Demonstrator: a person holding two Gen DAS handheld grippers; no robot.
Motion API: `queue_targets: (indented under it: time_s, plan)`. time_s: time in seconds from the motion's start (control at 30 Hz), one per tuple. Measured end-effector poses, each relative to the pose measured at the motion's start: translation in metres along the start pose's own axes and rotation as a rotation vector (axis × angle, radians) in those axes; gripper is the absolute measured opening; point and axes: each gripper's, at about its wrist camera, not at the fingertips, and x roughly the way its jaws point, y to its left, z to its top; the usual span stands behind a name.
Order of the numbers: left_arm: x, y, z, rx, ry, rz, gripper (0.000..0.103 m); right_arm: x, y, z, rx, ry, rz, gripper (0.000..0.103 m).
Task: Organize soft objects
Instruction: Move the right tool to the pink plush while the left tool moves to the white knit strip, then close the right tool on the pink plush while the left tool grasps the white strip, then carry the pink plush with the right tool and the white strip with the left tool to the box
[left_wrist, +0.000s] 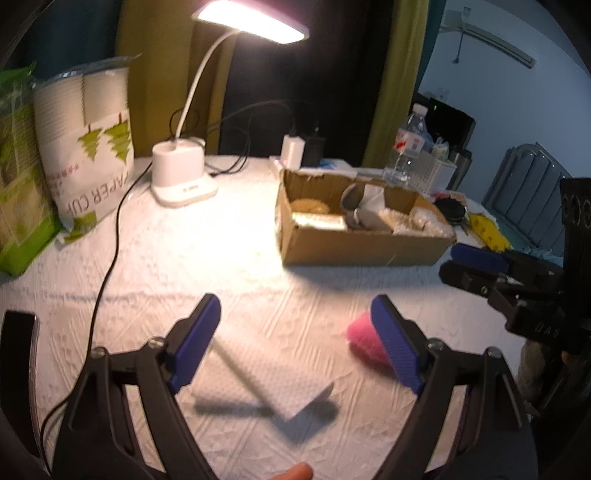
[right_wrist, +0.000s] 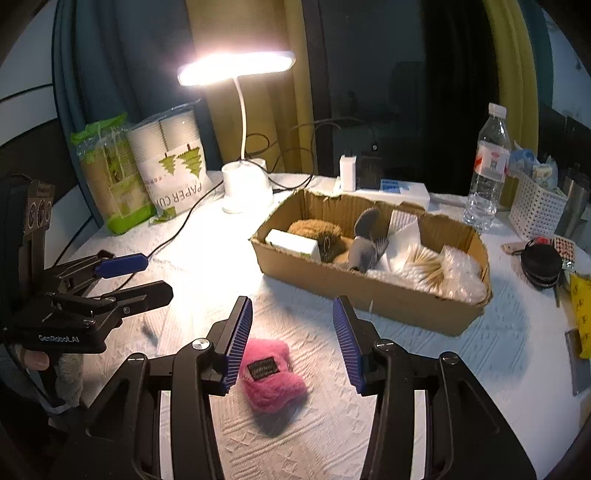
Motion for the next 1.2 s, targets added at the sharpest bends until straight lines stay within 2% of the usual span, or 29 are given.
queue_targets:
  time_s: [0.27,0.6,0.87,0.93,0.97,1.0,1.07,1.13,1.2]
  plan:
    - [0.021,0.009,-0.026,0.003,0.094,0.029,0.085,0.012,0.001,-0.013,0.021,0.037,0.012,0.049]
    - [0.051,0.02,-0.04,0.002,0.211,0.087,0.085,0.041,0.002,-0.026,0.027,0.122,0.048,0.051]
    - [0.054,0.011,-0.046,0.078,0.207,0.115,0.083,0.067,0.01,-0.038,0.012,0.207,0.098,0.052]
    - [0.053,0.005,-0.047,0.106,0.2,0.096,0.067,0.072,0.013,-0.042,0.009,0.225,0.12,0.052]
    - [0.053,0.003,-0.047,0.113,0.197,0.089,0.063,0.073,0.015,-0.043,0.004,0.233,0.119,0.052]
    - [0.052,0.001,-0.048,0.117,0.197,0.08,0.055,0.075,0.016,-0.046,-0.007,0.241,0.105,0.052]
    - [0.052,-0.004,-0.048,0.125,0.196,0.066,0.047,0.079,0.017,-0.05,-0.013,0.262,0.102,0.05]
    - [0.053,-0.009,-0.048,0.123,0.2,0.046,0.034,0.076,0.015,-0.053,-0.012,0.247,0.096,0.043]
    - [0.052,-0.015,-0.048,0.13,0.202,0.027,0.03,0.072,0.011,-0.054,0.0,0.241,0.11,0.042]
